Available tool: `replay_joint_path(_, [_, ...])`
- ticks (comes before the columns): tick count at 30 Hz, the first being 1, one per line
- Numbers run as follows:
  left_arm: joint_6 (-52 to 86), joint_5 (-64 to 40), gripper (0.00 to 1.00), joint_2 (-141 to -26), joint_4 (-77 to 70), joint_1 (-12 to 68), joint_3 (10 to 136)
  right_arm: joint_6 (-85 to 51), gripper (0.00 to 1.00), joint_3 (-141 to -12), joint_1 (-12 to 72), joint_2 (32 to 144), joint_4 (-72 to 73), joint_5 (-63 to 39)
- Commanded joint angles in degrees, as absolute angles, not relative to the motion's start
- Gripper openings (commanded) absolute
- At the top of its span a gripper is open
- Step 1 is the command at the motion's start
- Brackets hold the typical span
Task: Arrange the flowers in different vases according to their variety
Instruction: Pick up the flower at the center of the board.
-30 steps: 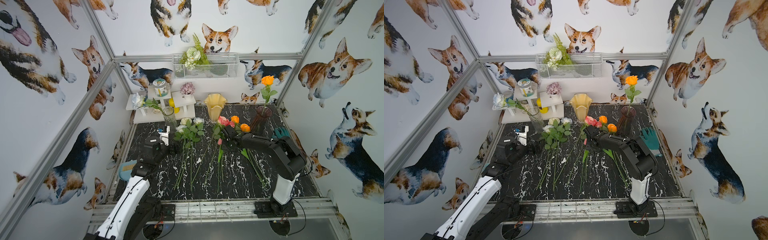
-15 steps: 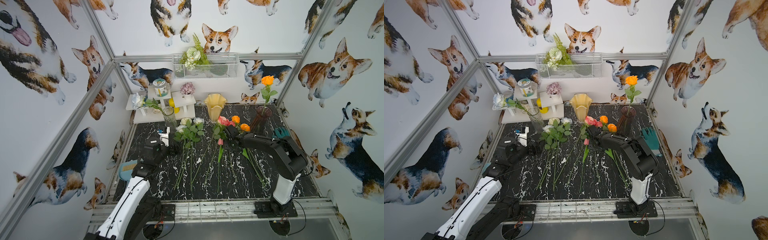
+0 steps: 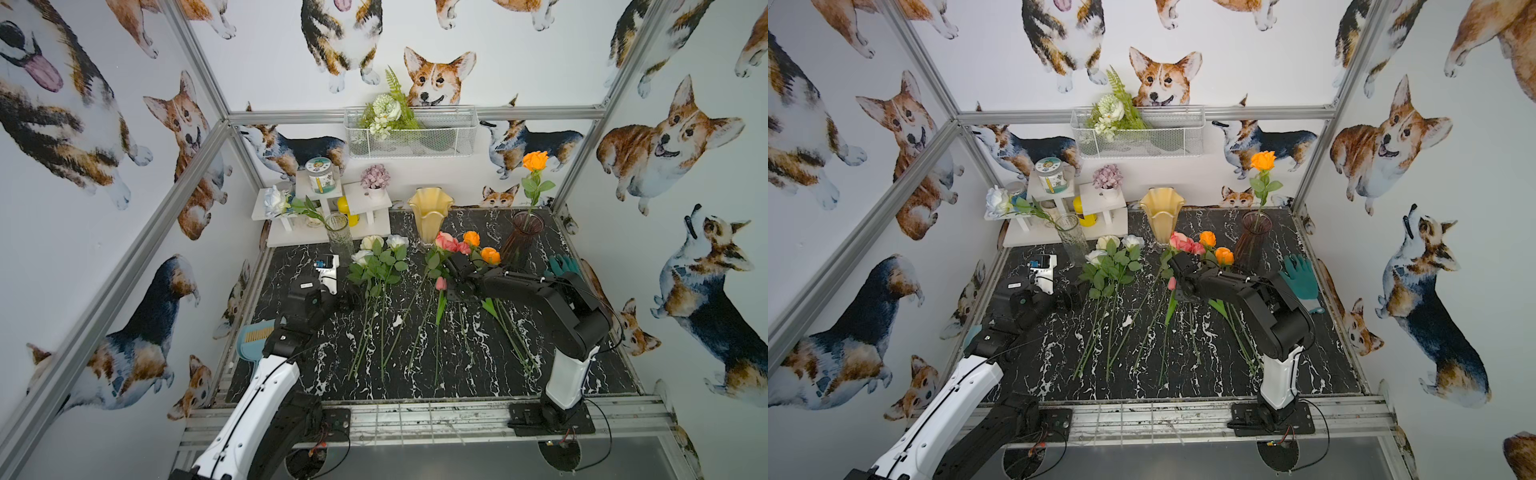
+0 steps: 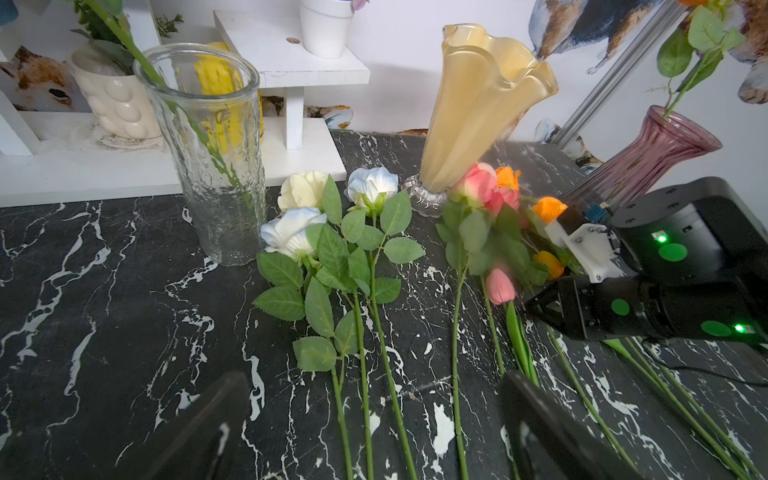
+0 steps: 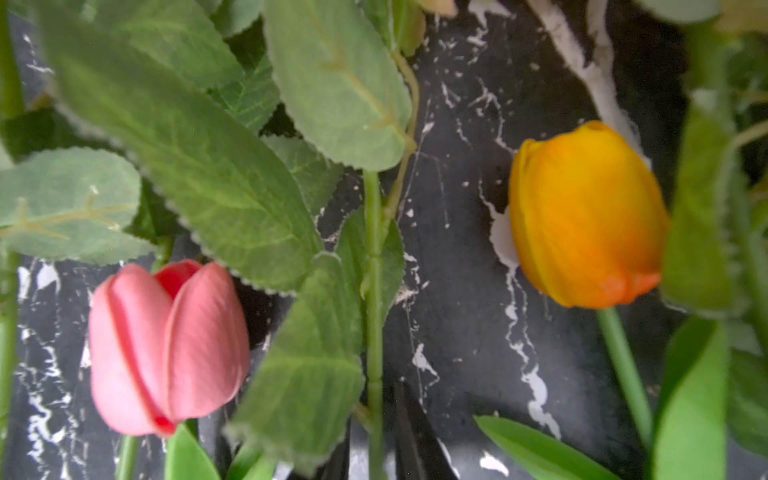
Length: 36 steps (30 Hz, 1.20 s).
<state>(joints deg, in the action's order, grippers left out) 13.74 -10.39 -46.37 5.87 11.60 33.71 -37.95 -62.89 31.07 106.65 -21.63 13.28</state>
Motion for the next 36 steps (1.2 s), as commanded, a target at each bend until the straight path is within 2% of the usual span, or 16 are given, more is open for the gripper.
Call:
replay_joint_path(1, [13.3,-10.2,1.0,-46.6,5.3,11.6,33.7,-37.0,0.15,-60.8,31.2,108.6,-28.3,6.3])
replay_joint_path(4, [13.4,-10.2,1.0,-47.0,5.2,11.6,33.7,-36.6,0.02,-60.1,31.2,109.3,-27.5,5.9])
replay_joint_path(5, [13.4,-10.2,1.0,-47.1,5.1,11.6,33.7,-36.6,0.0,-60.0,31.2,109.6,-27.3,5.9])
replay_joint_path(12, [13.4,-10.0,1.0,-47.6,5.2,11.6,33.6,-36.6,0.0,-59.0,31.3,106.7,-24.9,7.1])
replay_joint_path(25, [13.6,-10.0,1.0,-49.5,5.2,11.6,33.6,-35.4,0.0,-57.8,32.8,88.3,-25.2,16.5])
replay_joint_path(36, [13.9,-11.4,1.0,-51.8,6.2,11.6,33.8,-31.8,0.0,-64.2,32.9,75.6,-24.7,24.1])
